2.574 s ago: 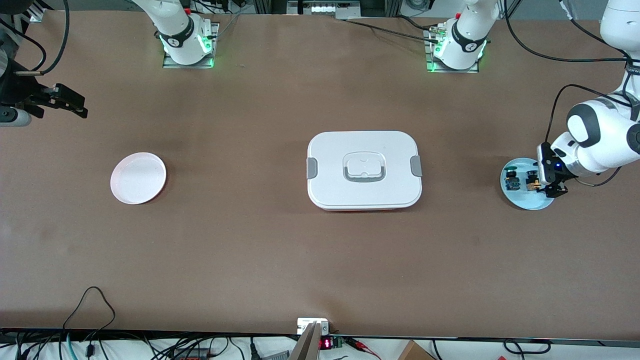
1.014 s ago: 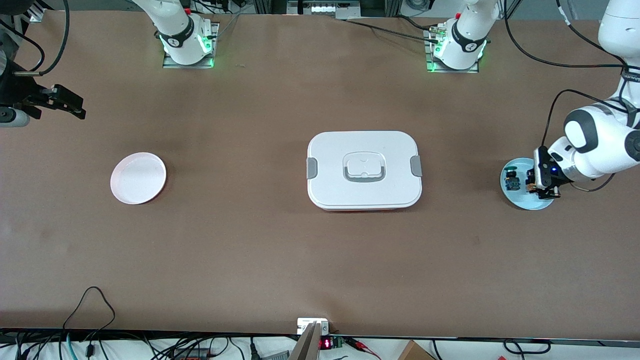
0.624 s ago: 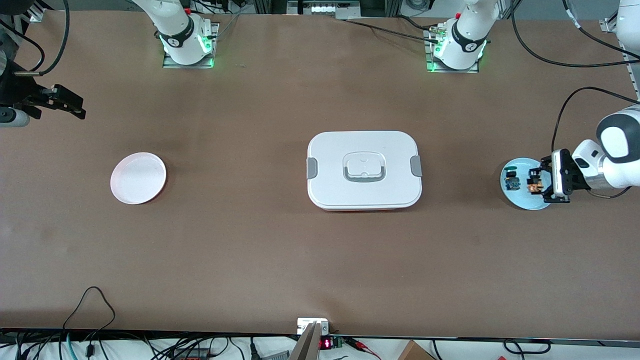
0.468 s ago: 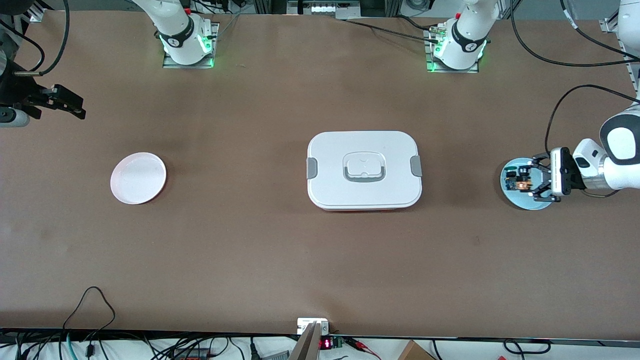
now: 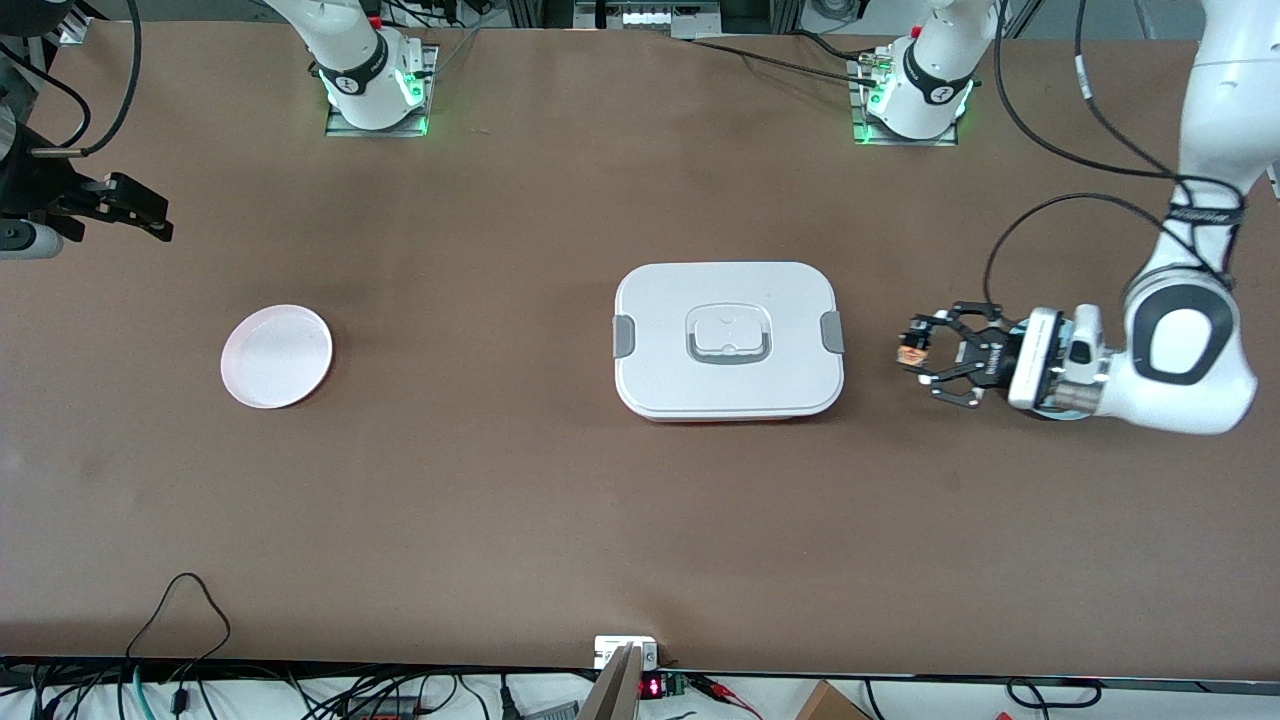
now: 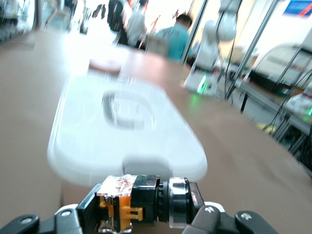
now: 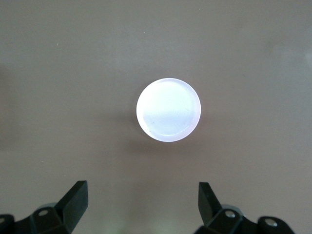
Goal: Transfer orange switch to right arm and place
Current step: 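Carry the orange switch with the left gripper toward the table middle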
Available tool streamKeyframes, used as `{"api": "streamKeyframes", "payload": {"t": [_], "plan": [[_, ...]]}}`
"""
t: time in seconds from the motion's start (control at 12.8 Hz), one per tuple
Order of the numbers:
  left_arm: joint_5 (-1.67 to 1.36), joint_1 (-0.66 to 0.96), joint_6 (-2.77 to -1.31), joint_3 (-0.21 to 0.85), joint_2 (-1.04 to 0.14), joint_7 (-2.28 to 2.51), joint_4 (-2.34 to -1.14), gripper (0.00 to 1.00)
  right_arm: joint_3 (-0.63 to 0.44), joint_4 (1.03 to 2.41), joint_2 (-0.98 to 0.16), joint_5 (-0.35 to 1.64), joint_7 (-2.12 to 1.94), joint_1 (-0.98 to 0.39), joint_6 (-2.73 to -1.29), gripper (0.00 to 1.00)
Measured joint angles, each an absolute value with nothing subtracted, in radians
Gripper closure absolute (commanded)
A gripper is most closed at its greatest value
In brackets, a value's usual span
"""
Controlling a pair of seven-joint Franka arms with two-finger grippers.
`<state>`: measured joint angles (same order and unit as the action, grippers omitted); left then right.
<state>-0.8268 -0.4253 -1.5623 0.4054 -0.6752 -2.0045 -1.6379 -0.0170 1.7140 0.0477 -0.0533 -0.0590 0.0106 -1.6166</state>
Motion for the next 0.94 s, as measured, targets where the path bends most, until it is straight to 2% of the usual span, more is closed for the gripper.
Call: {"api": "streamKeyframes", "payload": {"t": [0.16,0.39,0.62,0.94], "plan": [[-0.993,-0.382,-1.551,0.469,-0.689,-2.004,-1.623,1.00,-0.017,1.714,0.045,-0.046,-0.059,0.011,-1.615,0.00],[-1.372,-0.218,-1.563,0.491,-0.690,-2.004,-1.614,1.00,-0.018,1.714,0.042,0.002,-0.059,0.011,-1.595,0.00],[-1.657,-0.028,-1.744,0.494,-0.691,-2.010,-1.583,1.00,-0.016,1.714,0.015,0.021,-0.061,0.010,-1.578,0.00],[-1.741,0.130,-1.988,0.496,-0.690,-1.960,-1.458,1.00,-0.013,1.714,-0.040,0.230,-0.061,0.003,-1.577,0.00]]}}
